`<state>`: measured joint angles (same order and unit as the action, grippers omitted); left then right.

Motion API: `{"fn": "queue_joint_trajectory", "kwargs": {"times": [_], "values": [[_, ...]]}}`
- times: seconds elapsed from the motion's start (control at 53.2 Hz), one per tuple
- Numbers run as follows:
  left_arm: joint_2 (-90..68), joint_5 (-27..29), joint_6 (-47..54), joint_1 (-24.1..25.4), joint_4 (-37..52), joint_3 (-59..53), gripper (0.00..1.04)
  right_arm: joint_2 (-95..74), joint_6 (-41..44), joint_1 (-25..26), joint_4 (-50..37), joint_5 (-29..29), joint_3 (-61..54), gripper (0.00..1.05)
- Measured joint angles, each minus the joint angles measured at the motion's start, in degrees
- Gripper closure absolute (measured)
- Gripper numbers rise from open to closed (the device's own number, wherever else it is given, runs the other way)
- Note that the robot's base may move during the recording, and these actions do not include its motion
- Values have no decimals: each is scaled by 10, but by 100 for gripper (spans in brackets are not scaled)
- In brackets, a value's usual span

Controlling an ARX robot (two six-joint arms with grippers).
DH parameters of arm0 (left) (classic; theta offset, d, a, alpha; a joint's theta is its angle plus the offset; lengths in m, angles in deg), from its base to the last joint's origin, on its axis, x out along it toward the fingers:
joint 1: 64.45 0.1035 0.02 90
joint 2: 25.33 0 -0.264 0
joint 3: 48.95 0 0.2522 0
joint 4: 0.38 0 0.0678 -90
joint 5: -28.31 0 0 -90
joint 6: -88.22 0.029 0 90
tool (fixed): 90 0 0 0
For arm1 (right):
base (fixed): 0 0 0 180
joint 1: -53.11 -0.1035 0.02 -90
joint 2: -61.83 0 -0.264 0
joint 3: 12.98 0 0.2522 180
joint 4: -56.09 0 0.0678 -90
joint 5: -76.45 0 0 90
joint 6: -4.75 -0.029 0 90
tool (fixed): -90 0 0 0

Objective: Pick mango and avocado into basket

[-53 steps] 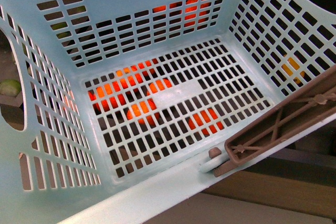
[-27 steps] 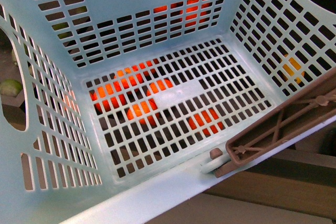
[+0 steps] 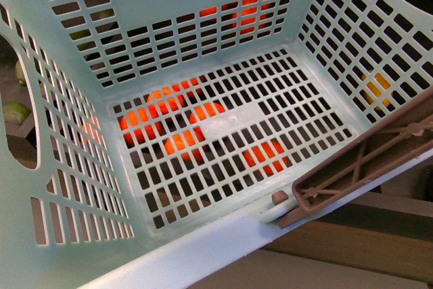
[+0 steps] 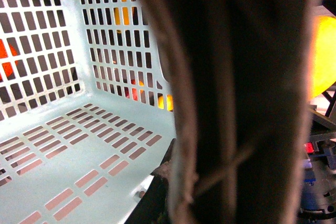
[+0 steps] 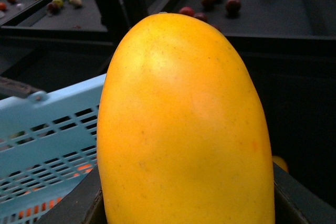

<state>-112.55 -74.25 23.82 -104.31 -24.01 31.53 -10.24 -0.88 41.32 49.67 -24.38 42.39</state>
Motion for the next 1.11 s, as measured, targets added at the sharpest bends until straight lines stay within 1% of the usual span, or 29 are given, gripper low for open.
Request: {"fn": "queue_joint_trajectory", "kwargs": {"times": [0.244,0.414,0.489,0.508,0.564,0.639,0.696,0.808,0.902,0.978,1.034,1.109], "values": [[0,1,0,0,0,0,100,-36,-19,-81,-13,49,1,49],[0,0,0,0,0,0,100,-44,-39,-135,-23,67,-2,49],[0,0,0,0,0,0,100,-48,-41,-150,-23,73,-7,49],[0,1,0,0,0,0,100,-49,-41,-153,-23,75,-9,47],[0,2,-1,0,0,0,100,-51,-42,-157,-21,78,-11,42],[0,4,1,1,0,0,100,-52,-46,-161,-17,85,-14,31],[0,5,1,1,0,0,100,-52,-48,-162,-17,87,-14,26],[0,5,0,1,0,0,100,-51,-50,-160,-16,108,-15,7],[-3,5,-4,1,-2,-2,100,-40,-52,-150,-8,140,-17,9],[-3,4,-2,1,-2,-2,100,-17,-54,-126,19,187,-17,9],[-3,4,-2,1,-2,-2,100,8,-58,-100,45,235,-19,9],[-3,3,-3,1,-2,-2,100,22,-61,-82,52,260,-21,9]]}}
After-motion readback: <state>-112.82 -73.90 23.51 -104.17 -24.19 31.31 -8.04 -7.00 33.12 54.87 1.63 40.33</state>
